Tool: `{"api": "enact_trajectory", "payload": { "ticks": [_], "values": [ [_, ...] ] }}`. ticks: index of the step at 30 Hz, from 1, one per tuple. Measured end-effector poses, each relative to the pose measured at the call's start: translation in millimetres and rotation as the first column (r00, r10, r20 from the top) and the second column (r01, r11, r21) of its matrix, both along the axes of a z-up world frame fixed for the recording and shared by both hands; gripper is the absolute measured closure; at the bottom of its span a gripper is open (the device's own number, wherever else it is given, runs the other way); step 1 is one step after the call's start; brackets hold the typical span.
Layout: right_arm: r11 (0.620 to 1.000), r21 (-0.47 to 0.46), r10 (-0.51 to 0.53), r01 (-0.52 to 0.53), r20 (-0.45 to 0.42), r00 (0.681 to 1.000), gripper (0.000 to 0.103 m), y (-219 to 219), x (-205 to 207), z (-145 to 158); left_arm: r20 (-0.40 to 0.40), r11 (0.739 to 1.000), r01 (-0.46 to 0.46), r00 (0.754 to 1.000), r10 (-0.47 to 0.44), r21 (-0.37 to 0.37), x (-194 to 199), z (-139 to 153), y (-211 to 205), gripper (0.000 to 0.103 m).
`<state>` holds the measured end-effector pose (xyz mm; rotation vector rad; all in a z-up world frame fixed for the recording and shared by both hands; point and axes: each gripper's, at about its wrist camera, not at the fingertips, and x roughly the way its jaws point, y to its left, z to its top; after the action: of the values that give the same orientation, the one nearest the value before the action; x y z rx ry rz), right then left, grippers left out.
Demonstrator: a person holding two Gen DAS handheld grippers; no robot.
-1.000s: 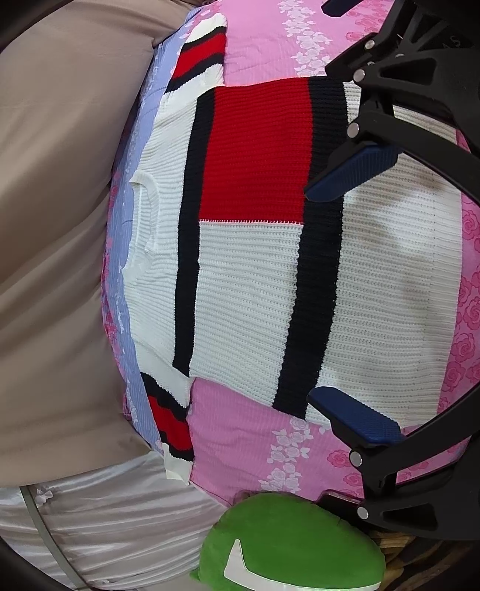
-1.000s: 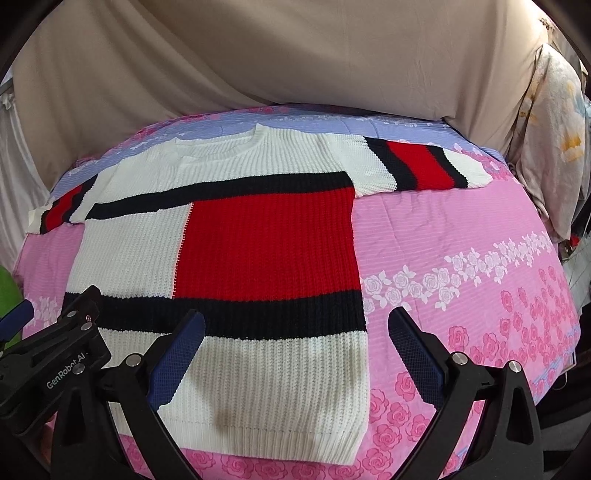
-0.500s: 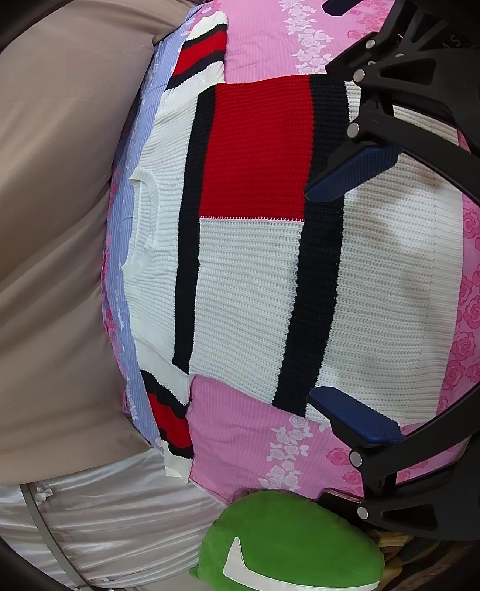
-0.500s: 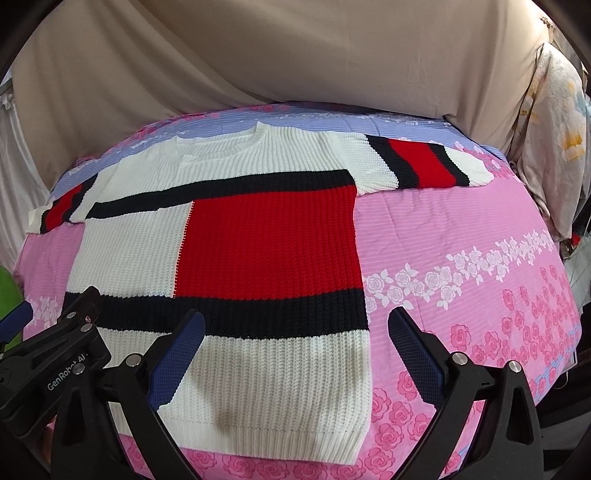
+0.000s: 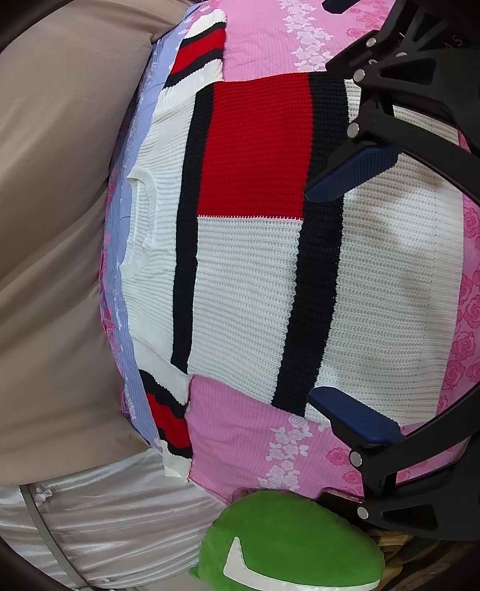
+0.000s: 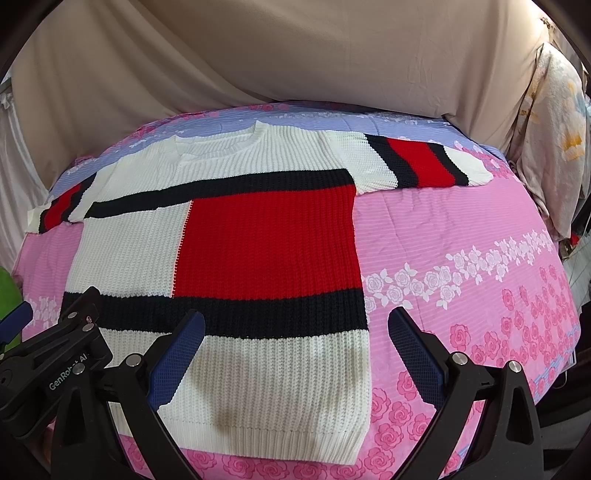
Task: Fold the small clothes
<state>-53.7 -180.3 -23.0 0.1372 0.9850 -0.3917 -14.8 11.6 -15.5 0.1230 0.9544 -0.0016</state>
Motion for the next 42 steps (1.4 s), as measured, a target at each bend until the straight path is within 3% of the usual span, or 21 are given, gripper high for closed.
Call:
{"api": "enact_trajectory", "payload": {
  "ticks": [33,36,38,42],
  "values": [
    [1.000,0.010,0.000,0.000,-0.012,1.000,0.005,-1.6,6.7,-5.9,-0.027,1.000,0.002,1.000,-0.002,-0.006,5.9,-3.2,2.0,0.005],
    [0.999,0.043,0.005,-0.004,-0.020,1.000,0.005,-4.6,13.0,-11.5,-0.074,0.998,0.009,0.997,-0.014,-0.062,15.9,-5.6,11.2,0.005],
    [0.995,0.097,0.010,-0.008,-0.011,1.000,0.005,-16.1,18.1,-16.4,-0.064,0.996,0.018,0.998,-0.023,-0.083,22.6,-4.4,17.1,0.005],
    [0.978,0.179,-0.114,0.110,0.013,0.993,0.005,-75.6,28.2,-23.4,-0.043,0.994,0.050,0.998,-0.055,-0.101,35.2,-8.1,13.9,0.005]
  ]
}}
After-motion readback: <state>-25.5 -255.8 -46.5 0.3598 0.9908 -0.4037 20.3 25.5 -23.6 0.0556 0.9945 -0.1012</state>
